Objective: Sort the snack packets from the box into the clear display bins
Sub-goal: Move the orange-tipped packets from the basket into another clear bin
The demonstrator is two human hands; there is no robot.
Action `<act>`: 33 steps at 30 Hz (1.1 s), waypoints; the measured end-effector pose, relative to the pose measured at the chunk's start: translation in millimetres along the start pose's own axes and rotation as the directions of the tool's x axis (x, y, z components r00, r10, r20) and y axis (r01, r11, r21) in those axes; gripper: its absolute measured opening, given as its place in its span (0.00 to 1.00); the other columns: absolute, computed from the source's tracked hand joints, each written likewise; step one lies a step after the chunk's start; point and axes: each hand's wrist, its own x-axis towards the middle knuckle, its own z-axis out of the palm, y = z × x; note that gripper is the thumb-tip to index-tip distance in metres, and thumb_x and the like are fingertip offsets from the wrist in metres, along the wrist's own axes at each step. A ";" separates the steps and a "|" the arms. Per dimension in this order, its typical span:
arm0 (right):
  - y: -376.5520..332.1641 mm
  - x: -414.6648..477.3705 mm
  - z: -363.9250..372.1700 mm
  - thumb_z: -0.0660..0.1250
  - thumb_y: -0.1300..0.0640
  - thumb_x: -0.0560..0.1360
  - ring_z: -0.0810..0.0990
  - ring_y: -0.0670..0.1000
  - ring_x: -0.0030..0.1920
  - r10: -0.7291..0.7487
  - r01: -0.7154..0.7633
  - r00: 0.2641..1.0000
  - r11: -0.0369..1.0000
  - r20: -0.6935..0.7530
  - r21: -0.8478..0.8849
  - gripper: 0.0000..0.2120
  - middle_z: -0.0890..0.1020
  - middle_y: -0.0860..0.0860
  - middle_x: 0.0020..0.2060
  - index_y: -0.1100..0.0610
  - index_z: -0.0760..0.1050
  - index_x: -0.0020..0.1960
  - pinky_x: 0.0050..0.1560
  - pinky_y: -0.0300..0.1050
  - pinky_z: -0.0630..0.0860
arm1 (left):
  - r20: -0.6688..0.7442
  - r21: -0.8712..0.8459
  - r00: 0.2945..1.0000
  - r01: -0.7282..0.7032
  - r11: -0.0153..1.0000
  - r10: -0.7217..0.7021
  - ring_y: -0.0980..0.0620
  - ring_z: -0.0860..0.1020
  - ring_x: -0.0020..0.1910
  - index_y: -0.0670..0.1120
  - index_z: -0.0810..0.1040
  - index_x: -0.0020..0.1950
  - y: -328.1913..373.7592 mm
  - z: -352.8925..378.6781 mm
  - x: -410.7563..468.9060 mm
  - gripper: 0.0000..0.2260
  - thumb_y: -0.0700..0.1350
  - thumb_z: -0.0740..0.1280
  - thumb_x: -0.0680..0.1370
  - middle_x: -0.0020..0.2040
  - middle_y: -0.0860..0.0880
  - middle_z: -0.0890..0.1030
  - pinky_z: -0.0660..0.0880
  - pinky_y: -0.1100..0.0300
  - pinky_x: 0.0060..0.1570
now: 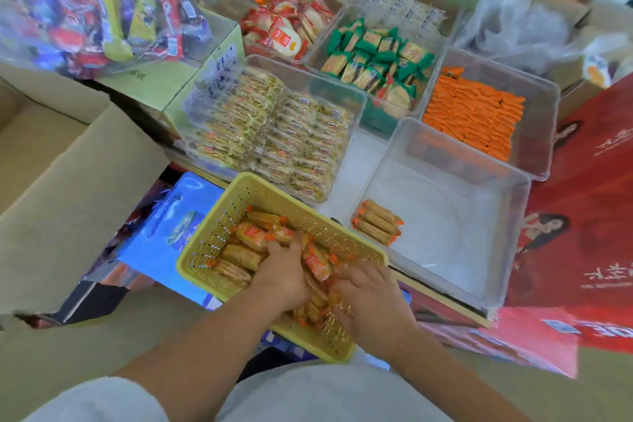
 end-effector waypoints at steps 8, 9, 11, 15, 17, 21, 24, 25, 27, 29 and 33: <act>-17.0 16.4 -9.7 0.65 0.44 0.75 0.64 0.57 0.72 0.092 -0.075 0.988 0.987 0.120 -0.140 0.23 0.70 0.50 0.70 0.47 0.72 0.69 0.71 0.55 0.60 | -0.054 -0.230 0.987 -0.158 0.960 0.150 0.43 0.77 0.63 0.60 0.59 0.80 -18.2 -31.2 -11.6 0.43 0.47 0.78 0.70 0.72 0.45 0.64 0.79 0.54 0.56; -18.5 20.5 -12.8 0.66 0.47 0.75 0.65 0.57 0.70 0.095 -0.070 0.984 0.984 0.151 -0.164 0.23 0.70 0.50 0.69 0.47 0.72 0.69 0.69 0.55 0.62 | -0.068 -0.305 0.985 -0.174 0.936 0.161 0.47 0.77 0.59 0.61 0.59 0.79 -21.1 -38.8 -16.2 0.44 0.47 0.78 0.69 0.69 0.48 0.66 0.78 0.58 0.49; -21.0 29.1 -19.0 0.67 0.53 0.75 0.68 0.58 0.67 0.103 -0.054 0.971 0.974 0.217 -0.220 0.22 0.72 0.52 0.66 0.48 0.73 0.69 0.64 0.54 0.65 | -0.108 -0.450 0.977 -0.212 0.867 0.183 0.52 0.78 0.52 0.63 0.62 0.77 -30.4 -55.9 -27.6 0.44 0.46 0.79 0.66 0.63 0.51 0.69 0.79 0.60 0.44; -23.8 46.4 -27.0 0.67 0.59 0.75 0.72 0.57 0.61 0.117 -0.027 0.942 0.960 0.314 -0.278 0.17 0.77 0.53 0.60 0.52 0.76 0.64 0.56 0.51 0.68 | -0.192 -0.700 0.970 -0.244 0.671 0.152 0.53 0.83 0.43 0.69 0.66 0.69 -62.7 -85.3 -51.6 0.39 0.51 0.75 0.61 0.60 0.52 0.77 0.83 0.52 0.43; -24.4 53.7 -26.4 0.67 0.60 0.76 0.72 0.57 0.60 0.135 -0.027 0.933 0.951 0.335 -0.309 0.14 0.79 0.53 0.58 0.52 0.77 0.61 0.53 0.50 0.67 | -0.215 -0.784 0.968 -0.251 0.568 0.131 0.57 0.78 0.30 0.72 0.67 0.66 -81.3 -93.7 -61.3 0.38 0.52 0.73 0.59 0.55 0.56 0.79 0.77 0.60 0.32; -28.7 61.4 -25.3 0.67 0.57 0.76 0.74 0.57 0.60 0.133 0.006 0.924 0.933 0.359 -0.361 0.12 0.79 0.53 0.58 0.53 0.79 0.59 0.60 0.52 0.70 | -0.237 -0.893 0.969 -0.247 0.376 0.073 0.55 0.82 0.37 0.75 0.70 0.62 -112.7 -92.5 -67.3 0.35 0.50 0.72 0.59 0.49 0.60 0.84 0.78 0.59 0.34; -29.8 64.0 -34.5 0.71 0.52 0.71 0.77 0.53 0.43 0.153 -0.039 0.914 0.955 0.377 -0.294 0.06 0.78 0.50 0.44 0.54 0.77 0.42 0.43 0.48 0.77 | -0.243 -0.911 0.967 -0.254 0.325 0.075 0.54 0.84 0.40 0.72 0.71 0.63 -122.1 -83.8 -65.4 0.36 0.49 0.74 0.58 0.51 0.58 0.84 0.79 0.61 0.34; -28.9 65.6 -38.2 0.71 0.46 0.70 0.76 0.52 0.38 0.161 -0.076 0.916 0.969 0.367 -0.236 0.11 0.77 0.49 0.40 0.54 0.77 0.39 0.36 0.45 0.76 | -0.243 -0.908 0.967 -0.256 0.332 0.079 0.52 0.84 0.41 0.71 0.71 0.64 -122.9 -82.0 -64.4 0.36 0.50 0.74 0.58 0.49 0.59 0.84 0.81 0.58 0.37; -28.6 69.5 -45.0 0.67 0.38 0.69 0.78 0.52 0.41 0.134 -0.114 0.942 0.990 0.309 -0.081 0.17 0.75 0.48 0.42 0.52 0.79 0.46 0.33 0.44 0.74 | -0.249 -0.903 0.965 -0.261 0.341 0.080 0.49 0.85 0.45 0.70 0.71 0.64 -124.1 -80.4 -61.5 0.36 0.50 0.74 0.59 0.49 0.60 0.84 0.84 0.53 0.41; -33.3 75.7 -48.2 0.67 0.40 0.72 0.78 0.53 0.50 0.092 -0.119 0.972 0.986 0.215 0.116 0.19 0.73 0.47 0.51 0.48 0.77 0.59 0.39 0.44 0.72 | -0.255 -0.904 0.963 -0.268 0.334 0.085 0.51 0.85 0.47 0.71 0.71 0.64 -126.0 -81.8 -58.0 0.36 0.51 0.75 0.59 0.50 0.62 0.83 0.84 0.55 0.42; -49.9 101.2 -41.8 0.65 0.44 0.79 0.70 0.58 0.72 0.034 -0.096 0.979 0.947 0.201 0.306 0.21 0.63 0.54 0.77 0.49 0.71 0.70 0.66 0.51 0.71 | -0.256 -0.894 0.959 -0.283 0.348 0.120 0.51 0.85 0.50 0.70 0.70 0.67 -127.5 -84.5 -55.4 0.37 0.51 0.76 0.60 0.52 0.63 0.82 0.84 0.49 0.46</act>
